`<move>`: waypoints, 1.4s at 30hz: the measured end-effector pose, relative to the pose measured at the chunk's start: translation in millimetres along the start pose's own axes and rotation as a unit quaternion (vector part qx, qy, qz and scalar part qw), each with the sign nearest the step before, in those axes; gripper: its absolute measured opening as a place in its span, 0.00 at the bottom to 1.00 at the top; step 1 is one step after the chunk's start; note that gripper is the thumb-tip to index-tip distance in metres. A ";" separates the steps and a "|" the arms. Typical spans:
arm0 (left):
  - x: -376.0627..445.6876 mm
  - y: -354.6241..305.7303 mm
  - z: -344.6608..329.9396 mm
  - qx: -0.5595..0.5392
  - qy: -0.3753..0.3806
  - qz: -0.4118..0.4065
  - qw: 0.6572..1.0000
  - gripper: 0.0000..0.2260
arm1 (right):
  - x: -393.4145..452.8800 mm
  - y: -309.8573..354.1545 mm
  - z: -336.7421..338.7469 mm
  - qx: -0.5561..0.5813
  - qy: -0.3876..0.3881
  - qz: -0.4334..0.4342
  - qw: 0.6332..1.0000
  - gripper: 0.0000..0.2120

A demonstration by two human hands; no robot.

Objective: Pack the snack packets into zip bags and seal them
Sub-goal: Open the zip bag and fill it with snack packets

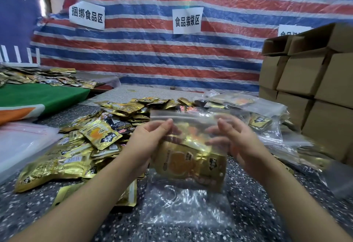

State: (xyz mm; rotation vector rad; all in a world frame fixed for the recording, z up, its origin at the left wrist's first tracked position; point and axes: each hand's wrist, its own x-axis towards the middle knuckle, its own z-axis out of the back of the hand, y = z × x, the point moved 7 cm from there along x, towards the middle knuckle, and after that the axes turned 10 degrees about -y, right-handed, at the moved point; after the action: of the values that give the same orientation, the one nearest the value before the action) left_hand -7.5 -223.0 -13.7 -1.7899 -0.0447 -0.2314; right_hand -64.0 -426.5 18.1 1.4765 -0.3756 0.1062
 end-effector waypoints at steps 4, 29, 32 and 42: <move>0.0 -14.7 4.8 -0.094 -0.004 0.004 0.996 0.08 | -2.8 -11.7 -14.1 0.041 0.048 -0.019 0.998 0.09; 5.0 -15.0 18.9 0.064 -0.062 -0.038 0.995 0.08 | 3.4 -43.6 -5.8 -0.058 0.026 -0.100 0.993 0.09; 2.8 -17.4 16.9 0.108 -0.072 -0.078 0.988 0.09 | 3.3 -42.0 -5.9 -0.053 0.011 -0.101 0.993 0.10; -3.2 -26.8 12.8 0.352 -0.044 -0.191 0.915 0.16 | 2.5 -49.8 -2.0 -0.088 0.014 -0.148 0.985 0.11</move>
State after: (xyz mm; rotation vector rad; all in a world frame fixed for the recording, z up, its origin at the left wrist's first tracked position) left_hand -13.1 -204.1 8.8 -1.0530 -0.4879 -0.3604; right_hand -46.6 -430.0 -28.4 1.3380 -0.1353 -0.1398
